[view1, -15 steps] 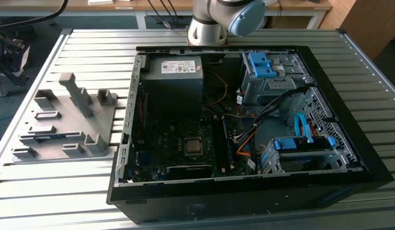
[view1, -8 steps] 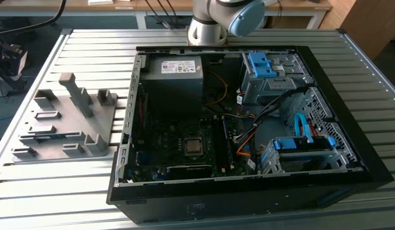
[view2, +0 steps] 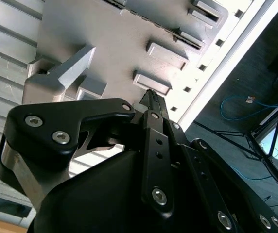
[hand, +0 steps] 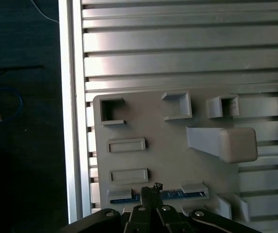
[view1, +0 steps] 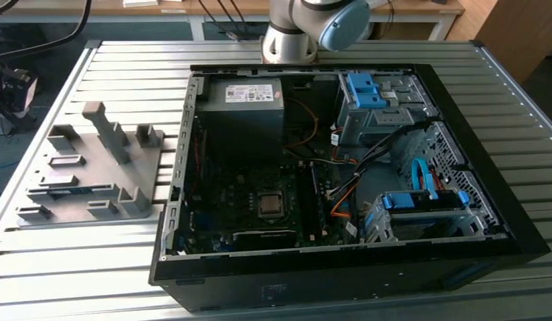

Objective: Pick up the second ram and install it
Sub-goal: 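Pick up the second ram and move it above second insertion slot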

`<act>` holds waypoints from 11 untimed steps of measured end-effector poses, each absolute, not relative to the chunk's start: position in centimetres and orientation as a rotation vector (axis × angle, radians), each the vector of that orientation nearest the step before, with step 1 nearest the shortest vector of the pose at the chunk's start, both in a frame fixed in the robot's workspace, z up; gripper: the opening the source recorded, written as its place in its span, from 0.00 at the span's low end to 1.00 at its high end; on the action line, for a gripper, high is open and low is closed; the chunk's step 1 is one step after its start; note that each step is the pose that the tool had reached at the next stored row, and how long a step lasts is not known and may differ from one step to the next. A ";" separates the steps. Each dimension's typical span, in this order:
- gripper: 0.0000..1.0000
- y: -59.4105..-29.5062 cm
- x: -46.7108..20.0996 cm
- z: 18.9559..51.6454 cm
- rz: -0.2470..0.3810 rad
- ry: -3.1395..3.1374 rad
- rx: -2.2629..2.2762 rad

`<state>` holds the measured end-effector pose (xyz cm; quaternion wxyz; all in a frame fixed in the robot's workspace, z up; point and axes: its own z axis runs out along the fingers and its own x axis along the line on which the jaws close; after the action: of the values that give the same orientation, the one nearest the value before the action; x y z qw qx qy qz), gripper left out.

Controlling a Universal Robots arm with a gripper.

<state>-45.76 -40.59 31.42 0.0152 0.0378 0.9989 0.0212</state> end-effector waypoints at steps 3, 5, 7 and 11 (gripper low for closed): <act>0.10 -40.6 -46.0 31.0 0.066 3.108 0.118; 0.10 -40.6 -46.2 30.8 0.066 3.108 0.118; 0.10 -40.6 -46.4 30.6 0.066 3.108 0.118; 0.10 -40.6 -46.5 30.0 0.066 3.108 0.118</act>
<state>-46.54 -40.61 30.04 0.0152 0.0378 0.9989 0.0212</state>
